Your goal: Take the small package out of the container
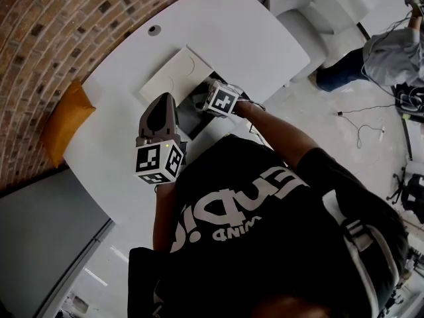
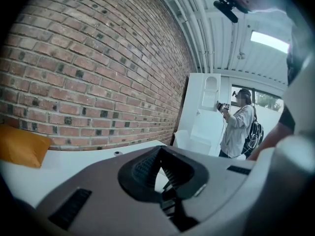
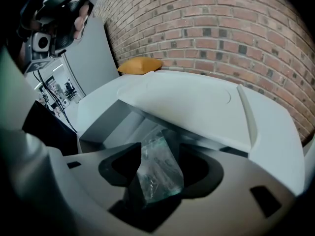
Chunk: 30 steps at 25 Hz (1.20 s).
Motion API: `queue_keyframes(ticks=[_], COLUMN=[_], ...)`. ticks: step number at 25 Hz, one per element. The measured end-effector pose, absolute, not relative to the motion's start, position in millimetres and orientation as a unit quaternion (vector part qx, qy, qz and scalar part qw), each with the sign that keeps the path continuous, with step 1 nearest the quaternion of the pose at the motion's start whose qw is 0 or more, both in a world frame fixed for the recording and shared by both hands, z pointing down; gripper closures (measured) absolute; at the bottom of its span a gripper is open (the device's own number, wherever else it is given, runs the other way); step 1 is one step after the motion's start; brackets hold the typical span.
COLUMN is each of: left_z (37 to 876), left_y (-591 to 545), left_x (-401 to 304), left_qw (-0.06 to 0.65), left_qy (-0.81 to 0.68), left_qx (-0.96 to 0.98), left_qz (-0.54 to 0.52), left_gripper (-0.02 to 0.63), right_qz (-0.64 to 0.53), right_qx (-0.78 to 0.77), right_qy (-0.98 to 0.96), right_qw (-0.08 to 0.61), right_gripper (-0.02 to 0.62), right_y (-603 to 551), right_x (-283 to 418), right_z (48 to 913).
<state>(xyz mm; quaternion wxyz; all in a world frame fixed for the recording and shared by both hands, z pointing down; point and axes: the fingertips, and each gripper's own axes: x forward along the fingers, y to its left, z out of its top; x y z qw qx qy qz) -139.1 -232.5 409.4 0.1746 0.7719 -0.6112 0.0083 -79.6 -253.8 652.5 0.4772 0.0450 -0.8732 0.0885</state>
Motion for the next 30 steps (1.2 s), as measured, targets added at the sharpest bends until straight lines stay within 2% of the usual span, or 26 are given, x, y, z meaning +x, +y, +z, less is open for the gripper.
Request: queue_keyframes(ticks=[14, 30], left_z=[413, 414], left_y=[-240, -244], left_x=[-141, -144], left_qw=[0.186, 0.191], left_qy=[-0.603, -0.599], left_qx=[0.776, 0.778], left_qz=[0.004, 0.0], left_gripper=[0.598, 0.598], right_qz=[0.07, 0.061], right_qx=[0.043, 0.064], right_qy=[-0.855, -0.852], right_qw=[0.512, 0.516], right_gripper=[0.382, 0.43], right_y=[-259, -264], right_x=[-80, -78], right_z=[667, 665])
